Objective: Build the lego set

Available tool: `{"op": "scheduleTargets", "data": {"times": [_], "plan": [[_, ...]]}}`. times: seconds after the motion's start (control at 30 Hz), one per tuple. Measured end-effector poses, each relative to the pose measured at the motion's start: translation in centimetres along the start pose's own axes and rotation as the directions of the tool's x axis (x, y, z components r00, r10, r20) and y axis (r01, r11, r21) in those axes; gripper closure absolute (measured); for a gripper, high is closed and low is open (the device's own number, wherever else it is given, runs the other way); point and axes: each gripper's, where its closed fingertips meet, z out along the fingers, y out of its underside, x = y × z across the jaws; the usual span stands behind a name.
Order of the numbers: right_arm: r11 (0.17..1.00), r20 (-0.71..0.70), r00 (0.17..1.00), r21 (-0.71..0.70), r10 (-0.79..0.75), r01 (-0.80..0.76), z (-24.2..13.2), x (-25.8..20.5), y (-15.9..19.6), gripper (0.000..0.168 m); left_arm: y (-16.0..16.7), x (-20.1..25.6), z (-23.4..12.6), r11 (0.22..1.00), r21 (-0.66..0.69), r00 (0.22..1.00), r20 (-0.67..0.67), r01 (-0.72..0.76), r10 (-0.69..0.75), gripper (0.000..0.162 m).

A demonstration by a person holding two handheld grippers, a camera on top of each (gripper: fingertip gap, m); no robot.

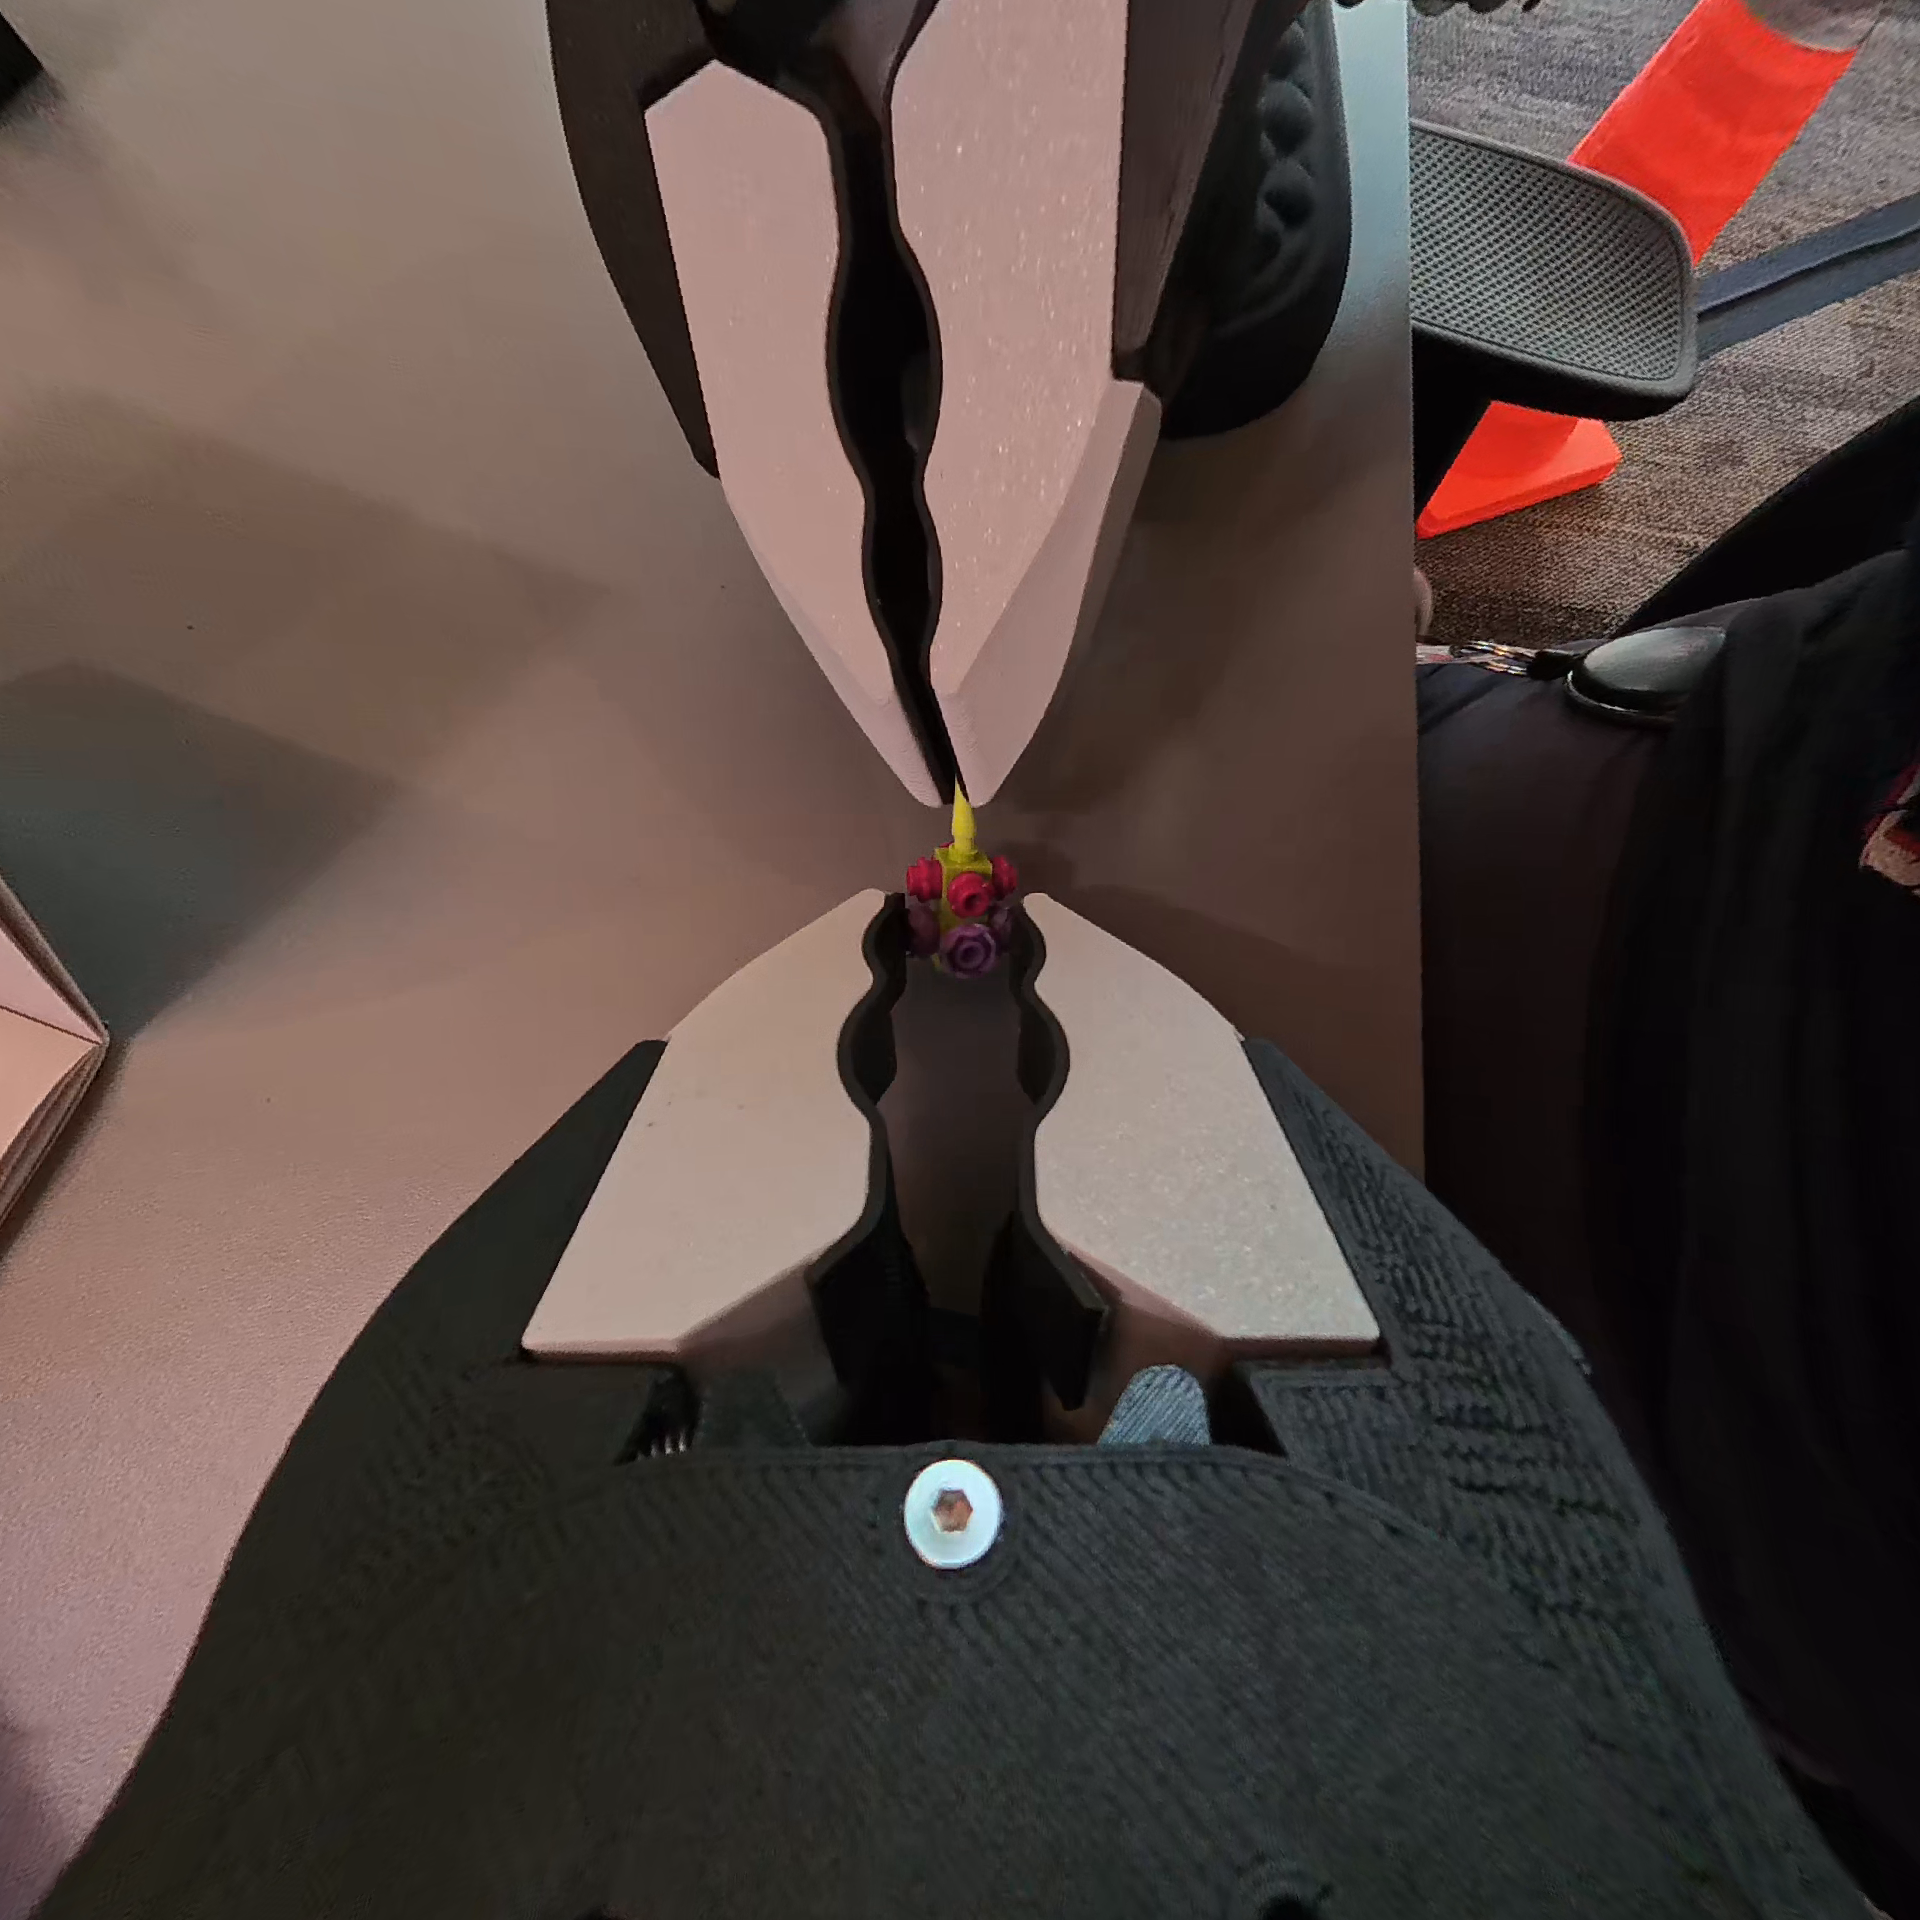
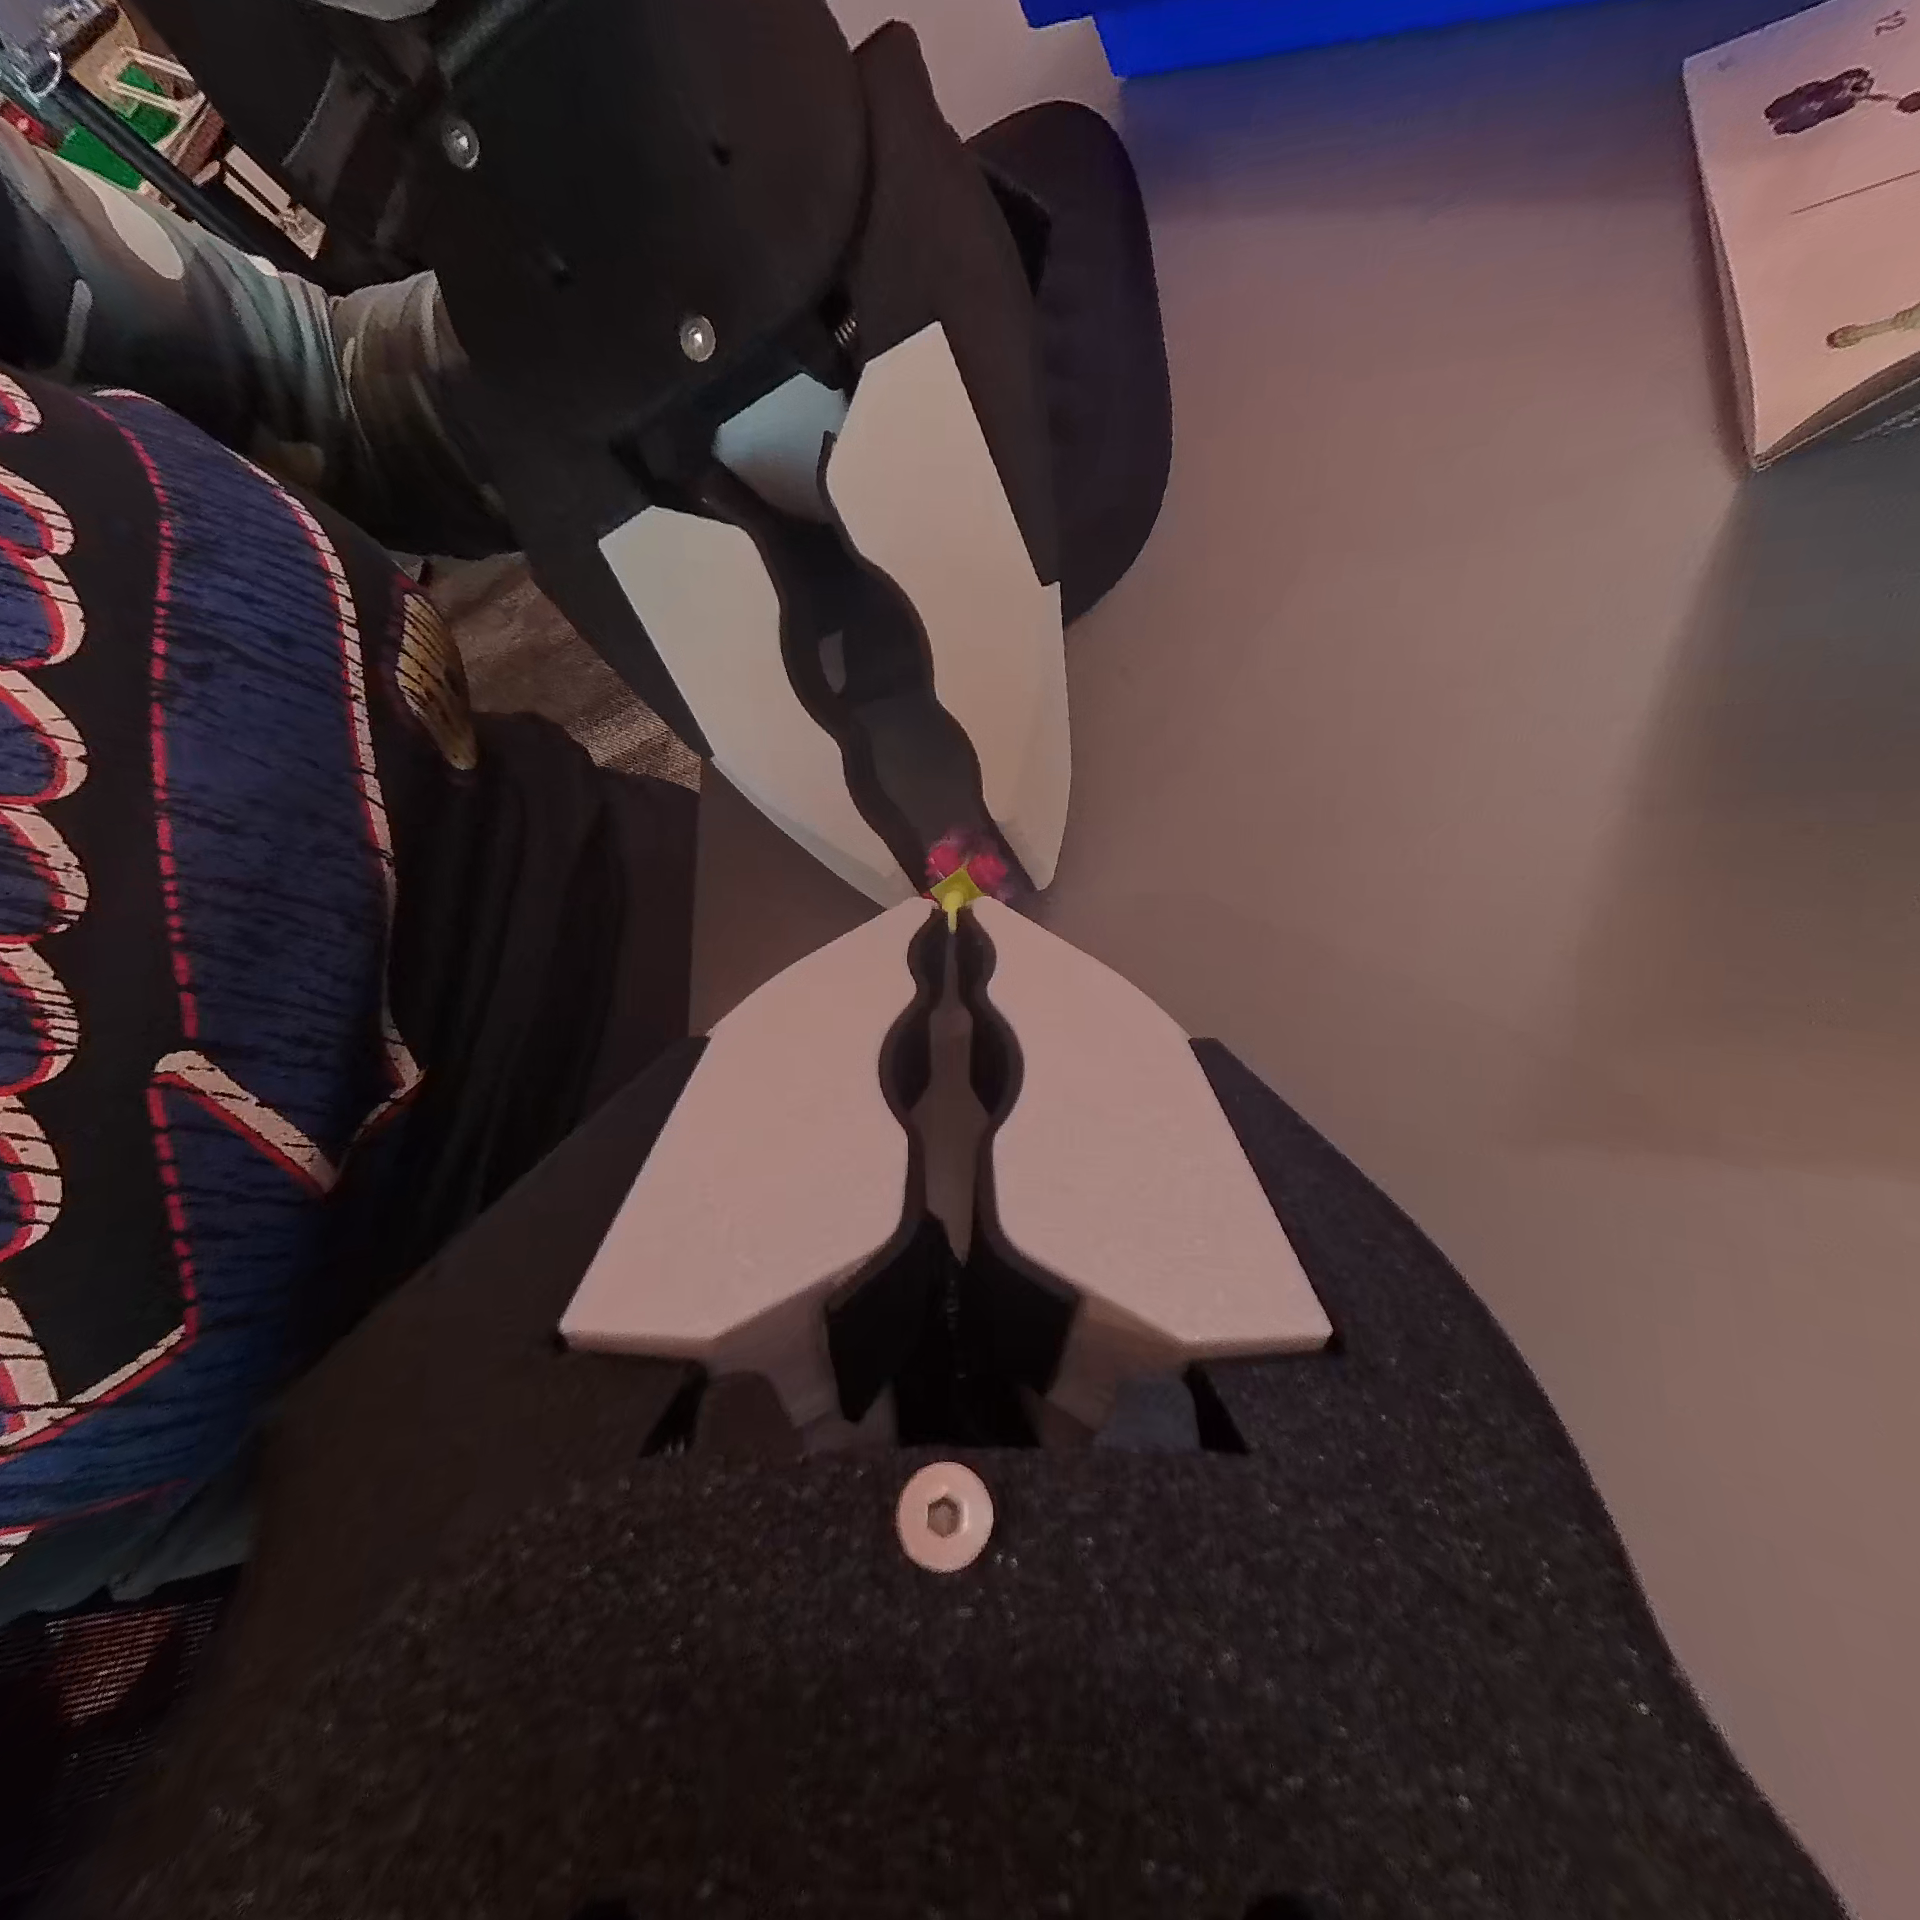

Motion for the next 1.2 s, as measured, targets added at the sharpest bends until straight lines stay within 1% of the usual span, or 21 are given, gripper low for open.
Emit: {"op": "scheduleTargets", "data": {"times": [0.37, 0.7, 0.87, 1.03, 1.2], "plan": [[0.999, -0.029, 0.999, -0.039, -0.032, 0.031, 0.4, 0.1, 0.6, 0.166, 0.4, 0.0, 0.3, 0.999, -0.03, 1.0, -0.015, 0.015, -0.015, 0.144], [0.998, -0.01, 0.999, -0.052, -0.037, 0.037, 0.6, 0.0, 0.6, 0.166, 0.4, 0.3, 0.3, 1.0, -0.031, 0.999, -0.034, 0.001, -0.002, 0.144], [0.998, 0.011, 0.999, -0.043, -0.043, 0.043, 1.0, -0.4, 0.1, 0.166, 0.5, 0.4, 0.4, 0.999, -0.041, 0.999, -0.038, -0.014, 0.012, 0.144], [0.991, -0.019, 0.998, -0.124, -0.053, 0.05, 0.6, -0.2, 0.6, 0.166, 0.4, 0.5, 0.4, 0.999, -0.04, 0.998, -0.058, 0.002, -0.004, 0.143], [0.963, -0.075, 0.99, -0.252, -0.123, 0.101, 0.6, -0.1, 0.7, 0.166, 0.4, 0.6, 0.4, 0.999, -0.046, 0.997, -0.077, 0.02, -0.023, 0.143]]}}
